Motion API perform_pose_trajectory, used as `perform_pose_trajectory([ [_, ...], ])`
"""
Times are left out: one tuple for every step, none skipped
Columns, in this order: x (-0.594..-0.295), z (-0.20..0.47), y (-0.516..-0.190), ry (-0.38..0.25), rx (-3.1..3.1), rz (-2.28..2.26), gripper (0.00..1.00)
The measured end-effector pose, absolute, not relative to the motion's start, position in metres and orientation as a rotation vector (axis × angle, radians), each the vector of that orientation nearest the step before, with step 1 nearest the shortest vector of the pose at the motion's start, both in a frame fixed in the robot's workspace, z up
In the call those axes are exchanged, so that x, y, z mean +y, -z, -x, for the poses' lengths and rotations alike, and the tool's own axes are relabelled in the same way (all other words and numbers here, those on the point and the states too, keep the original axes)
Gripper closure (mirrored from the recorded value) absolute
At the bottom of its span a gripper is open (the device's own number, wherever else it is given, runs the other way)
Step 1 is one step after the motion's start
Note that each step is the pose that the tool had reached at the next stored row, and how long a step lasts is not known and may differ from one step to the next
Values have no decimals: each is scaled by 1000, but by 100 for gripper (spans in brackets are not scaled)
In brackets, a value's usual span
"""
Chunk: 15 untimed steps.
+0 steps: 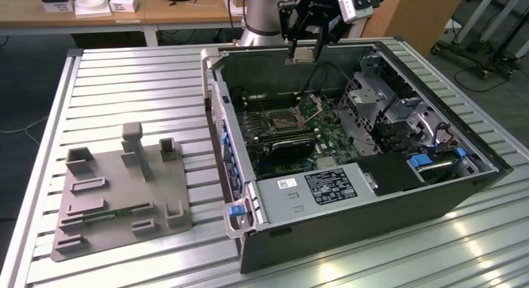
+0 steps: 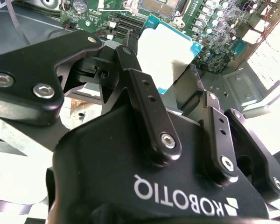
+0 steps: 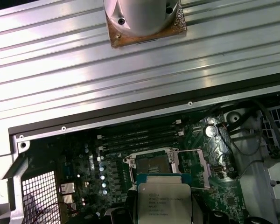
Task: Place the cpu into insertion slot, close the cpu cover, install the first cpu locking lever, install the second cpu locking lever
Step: 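Place the cpu into insertion slot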
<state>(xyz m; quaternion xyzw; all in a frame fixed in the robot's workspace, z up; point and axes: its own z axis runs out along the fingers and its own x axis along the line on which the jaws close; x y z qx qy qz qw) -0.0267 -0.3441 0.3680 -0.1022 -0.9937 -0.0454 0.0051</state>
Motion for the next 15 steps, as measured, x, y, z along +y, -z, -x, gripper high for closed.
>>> perform_pose_trajectory([
  [-344, 27, -368, 142, -3111, 326, 46],
  [-344, 27, -368, 142, -3111, 333, 46],
  [-344, 27, -368, 142, -3110, 341, 46],
  [-344, 27, -368, 142, -3110, 349, 46],
  [-344, 27, -368, 142, -3109, 356, 46],
  [-344, 27, -368, 143, -3108, 364, 46],
  [-344, 27, -368, 143, -3108, 371, 46],
  [-344, 27, -368, 143, -3107, 378, 46],
  [-344, 27, -368, 143, -3106, 385, 46],
  [-344, 27, -368, 143, -3106, 392, 46],
  [-344, 27, -368, 143, -3105, 400, 46],
  [-344, 27, -368, 143, -3104, 407, 46],
  [-344, 27, -368, 143, -3103, 415, 46],
  [-344, 27, -368, 143, -3103, 422, 46],
  [-344, 27, -368, 143, -3102, 429, 46],
])
